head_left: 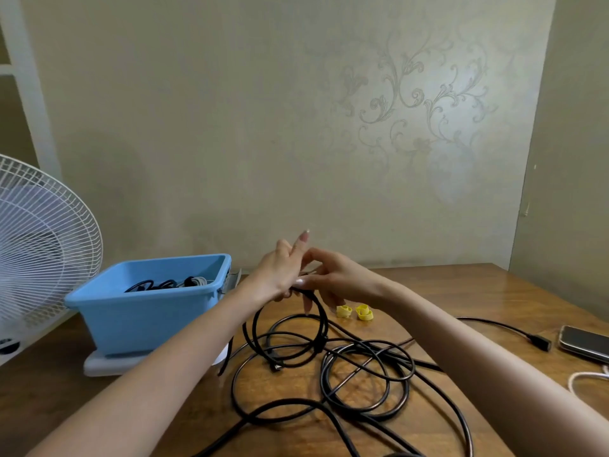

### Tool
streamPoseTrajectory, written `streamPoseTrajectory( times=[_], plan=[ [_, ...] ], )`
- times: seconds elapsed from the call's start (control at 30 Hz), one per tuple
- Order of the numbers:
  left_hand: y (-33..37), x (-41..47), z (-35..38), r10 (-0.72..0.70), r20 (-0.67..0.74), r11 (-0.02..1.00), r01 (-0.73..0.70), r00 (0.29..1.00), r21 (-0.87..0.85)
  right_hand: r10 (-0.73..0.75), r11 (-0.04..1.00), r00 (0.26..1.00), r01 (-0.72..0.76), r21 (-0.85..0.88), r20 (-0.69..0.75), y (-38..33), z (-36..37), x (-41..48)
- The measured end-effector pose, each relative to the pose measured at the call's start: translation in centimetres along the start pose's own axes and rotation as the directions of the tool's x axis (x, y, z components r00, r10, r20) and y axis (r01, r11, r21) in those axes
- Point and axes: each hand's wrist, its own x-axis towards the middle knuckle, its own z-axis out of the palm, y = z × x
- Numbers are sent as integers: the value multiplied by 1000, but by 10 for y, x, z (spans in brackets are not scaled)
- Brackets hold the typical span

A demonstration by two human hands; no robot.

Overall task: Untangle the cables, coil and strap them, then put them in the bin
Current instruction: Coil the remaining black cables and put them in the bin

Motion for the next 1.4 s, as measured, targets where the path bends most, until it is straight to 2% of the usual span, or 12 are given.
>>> streamPoseTrajectory(
  times=[0.1,0.3,0.43,0.6,0.73,0.8,0.87,0.97,1.07,1.2,1.3,1.4],
  plan=[
    [0,-4,-2,92,111,994,-98,990,47,40,997,998,-37,-62,52,-3,-6,1],
    [-11,-5,-9,288,209,948,-247,934,-202,111,994,988,-109,-21,111,-7,-25,-5],
    [-24,1,-18,284,-19,897,-273,958,-347,-18,967,992,50,249,-126,2,-40,-11],
    [-31,3,-12,187,-159,742,-245,969,-624,67,590,912,290,753,-404,11,-29,-8],
    [-23,2,5,99,-151,484,-180,984,-856,117,297,944,264,918,-310,18,3,-9],
    [-23,4,2,44,-128,281,-135,991,-950,115,369,966,177,912,-234,25,14,-11],
    [-27,7,-5,71,-83,214,-97,994,-972,131,584,970,94,806,-207,32,19,-13],
    [-30,6,-17,144,15,282,-26,989,-959,110,779,980,17,627,-164,37,19,-18],
    [-30,5,-24,188,142,420,51,972,-906,95,756,994,-33,654,-60,39,20,-20],
    [-24,4,-23,62,202,700,102,977,-707,118,752,992,-65,656,-37,30,21,-23],
    [-23,2,-22,133,171,720,24,976,-694,174,745,981,-77,663,-82,29,24,-25],
    [-23,-1,-23,199,168,682,-14,965,-731,224,616,959,-2,788,-173,26,22,-24]
  ],
)
